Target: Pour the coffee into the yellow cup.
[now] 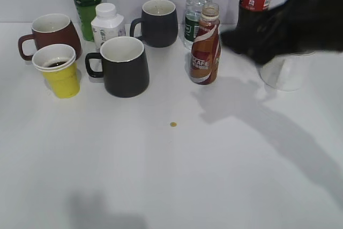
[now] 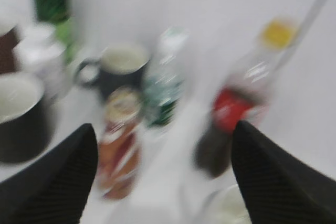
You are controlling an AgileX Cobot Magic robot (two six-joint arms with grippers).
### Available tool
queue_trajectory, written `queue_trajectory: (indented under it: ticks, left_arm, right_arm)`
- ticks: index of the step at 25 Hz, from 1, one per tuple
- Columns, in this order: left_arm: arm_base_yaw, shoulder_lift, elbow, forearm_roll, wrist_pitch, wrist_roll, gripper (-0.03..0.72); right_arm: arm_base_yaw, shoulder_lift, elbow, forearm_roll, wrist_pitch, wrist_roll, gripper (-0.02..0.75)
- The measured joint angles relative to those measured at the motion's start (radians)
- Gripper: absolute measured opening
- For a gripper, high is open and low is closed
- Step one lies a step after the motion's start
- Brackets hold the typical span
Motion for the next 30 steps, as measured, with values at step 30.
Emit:
queue_trajectory:
  ticks: [30]
  left_arm:
    - [0.0, -0.639, 0.164, 0.091, -0.014, 0.202, 0.542]
  right_arm:
    - [0.0, -0.885, 0.219, 1.862, 1.371, -1.722, 0.593]
